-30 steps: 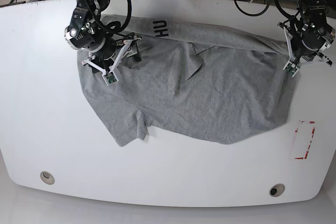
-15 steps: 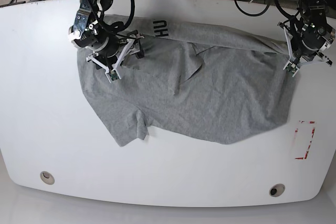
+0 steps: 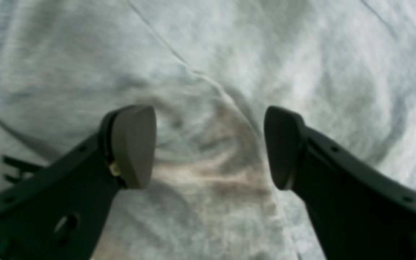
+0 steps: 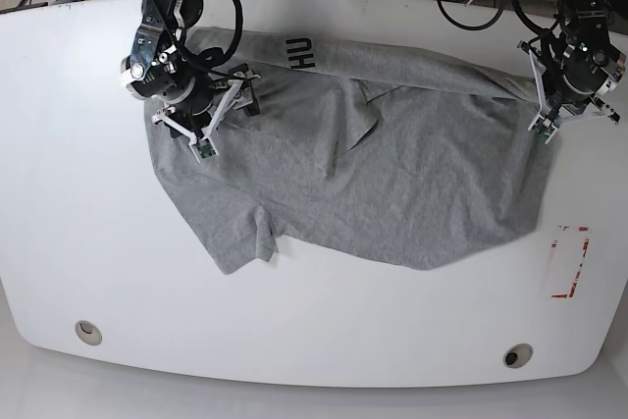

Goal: Layout the t-shirt on the table in an organized manner, then fold the t-shirt properly
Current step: 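Pull the right gripper's shirt corner outward to smooth the shirt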

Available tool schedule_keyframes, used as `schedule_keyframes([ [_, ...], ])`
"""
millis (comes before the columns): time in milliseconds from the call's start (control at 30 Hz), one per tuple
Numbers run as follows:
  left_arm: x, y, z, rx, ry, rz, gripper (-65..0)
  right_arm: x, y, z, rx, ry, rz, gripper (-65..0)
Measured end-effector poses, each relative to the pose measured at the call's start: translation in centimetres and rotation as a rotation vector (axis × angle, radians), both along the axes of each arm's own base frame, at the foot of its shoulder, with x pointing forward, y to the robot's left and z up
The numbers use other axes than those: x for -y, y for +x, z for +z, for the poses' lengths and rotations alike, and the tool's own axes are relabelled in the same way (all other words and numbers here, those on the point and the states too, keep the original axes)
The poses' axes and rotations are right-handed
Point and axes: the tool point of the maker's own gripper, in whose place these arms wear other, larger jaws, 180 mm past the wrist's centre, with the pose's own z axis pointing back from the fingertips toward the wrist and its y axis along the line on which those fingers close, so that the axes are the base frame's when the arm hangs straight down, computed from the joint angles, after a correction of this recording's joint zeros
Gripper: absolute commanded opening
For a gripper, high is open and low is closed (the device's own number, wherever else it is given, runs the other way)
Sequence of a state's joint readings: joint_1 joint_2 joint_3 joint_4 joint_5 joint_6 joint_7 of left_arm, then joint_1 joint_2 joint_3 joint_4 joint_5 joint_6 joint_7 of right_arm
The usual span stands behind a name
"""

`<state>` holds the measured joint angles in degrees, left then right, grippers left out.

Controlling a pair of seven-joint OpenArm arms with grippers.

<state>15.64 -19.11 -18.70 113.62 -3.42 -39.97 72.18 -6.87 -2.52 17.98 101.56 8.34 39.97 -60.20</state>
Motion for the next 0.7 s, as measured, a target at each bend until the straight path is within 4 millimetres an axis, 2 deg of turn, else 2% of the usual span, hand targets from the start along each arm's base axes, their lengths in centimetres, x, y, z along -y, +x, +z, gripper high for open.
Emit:
schedule_keyframes([
  [167, 0.0, 0.1, 0.0, 0.002, -0.001, 0.000, -65.0, 0.1, -0.3, -1.1, -0.029, 0.017, 0.000, -20.3],
  [367, 0.0, 0.1, 0.0, 0.003, -0.001, 0.000, -65.0, -0.2, -0.3, -1.1, -0.014, 0.035, -0.004, -20.5],
  [700, 0.0, 0.1, 0.0, 0.002, -0.001, 0.000, -65.0, -1.3, -1.3, -1.0, -0.017, 0.055, -0.005, -20.5],
])
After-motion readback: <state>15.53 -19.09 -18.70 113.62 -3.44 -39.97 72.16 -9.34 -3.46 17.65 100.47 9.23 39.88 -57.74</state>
